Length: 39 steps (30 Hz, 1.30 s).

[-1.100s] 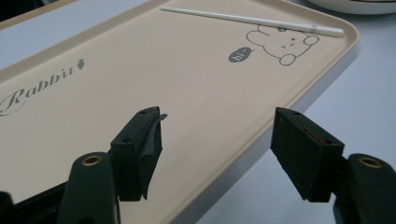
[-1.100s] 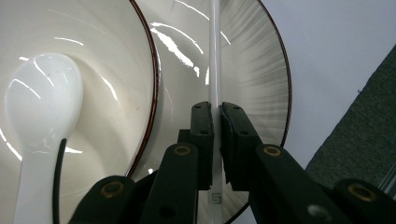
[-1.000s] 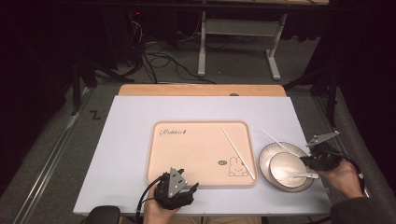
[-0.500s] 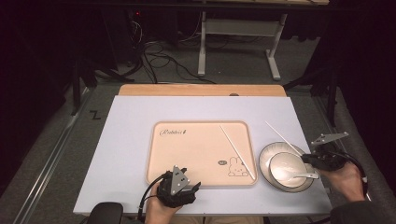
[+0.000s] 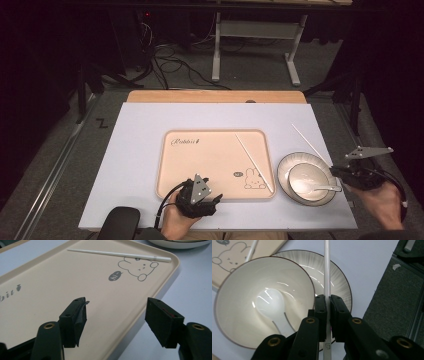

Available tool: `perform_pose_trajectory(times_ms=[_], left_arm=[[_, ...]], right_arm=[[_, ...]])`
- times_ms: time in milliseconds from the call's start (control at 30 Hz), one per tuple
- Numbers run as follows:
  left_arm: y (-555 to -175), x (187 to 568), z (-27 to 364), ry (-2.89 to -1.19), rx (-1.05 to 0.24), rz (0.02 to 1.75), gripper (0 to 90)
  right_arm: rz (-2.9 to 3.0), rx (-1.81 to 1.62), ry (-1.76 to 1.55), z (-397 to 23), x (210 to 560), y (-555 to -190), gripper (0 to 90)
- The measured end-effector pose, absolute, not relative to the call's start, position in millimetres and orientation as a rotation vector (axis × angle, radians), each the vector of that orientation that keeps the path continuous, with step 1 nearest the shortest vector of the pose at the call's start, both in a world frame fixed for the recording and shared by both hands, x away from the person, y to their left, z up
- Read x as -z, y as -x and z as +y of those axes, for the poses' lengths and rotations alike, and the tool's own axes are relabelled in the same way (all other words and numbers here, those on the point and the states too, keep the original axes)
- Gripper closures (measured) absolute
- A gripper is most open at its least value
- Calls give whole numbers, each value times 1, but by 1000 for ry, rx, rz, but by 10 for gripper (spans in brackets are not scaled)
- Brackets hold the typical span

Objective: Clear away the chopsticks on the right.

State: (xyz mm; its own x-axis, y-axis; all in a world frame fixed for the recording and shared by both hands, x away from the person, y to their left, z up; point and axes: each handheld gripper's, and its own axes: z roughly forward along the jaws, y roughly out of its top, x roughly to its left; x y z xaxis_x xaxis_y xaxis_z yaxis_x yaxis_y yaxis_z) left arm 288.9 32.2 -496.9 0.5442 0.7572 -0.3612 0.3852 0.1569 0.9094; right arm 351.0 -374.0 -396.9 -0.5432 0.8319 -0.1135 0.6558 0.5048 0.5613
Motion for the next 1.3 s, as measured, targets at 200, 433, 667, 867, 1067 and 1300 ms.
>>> perform_pose_trajectory(times_ms=[200, 433, 667, 867, 1067, 1300], left_arm=[[-292, 498, 26, -1476, -348, 1017, 340], [-295, 497, 22, -1492, -337, 994, 340], [-295, 498, 20, -1499, -334, 982, 339], [-294, 497, 20, -1494, -342, 987, 342], [-293, 497, 21, -1495, -348, 990, 342], [-291, 497, 25, -1483, -363, 998, 341]], right_arm=[[2371, -661, -1241, -357, 386, -329, 859], [2373, -707, -1268, -333, 385, -307, 859], [2398, -743, -1265, -310, 395, -299, 859], [2417, -780, -1269, -294, 402, -303, 858], [2436, -787, -1242, -281, 410, -309, 859], [2473, -770, -1193, -260, 413, -315, 858]])
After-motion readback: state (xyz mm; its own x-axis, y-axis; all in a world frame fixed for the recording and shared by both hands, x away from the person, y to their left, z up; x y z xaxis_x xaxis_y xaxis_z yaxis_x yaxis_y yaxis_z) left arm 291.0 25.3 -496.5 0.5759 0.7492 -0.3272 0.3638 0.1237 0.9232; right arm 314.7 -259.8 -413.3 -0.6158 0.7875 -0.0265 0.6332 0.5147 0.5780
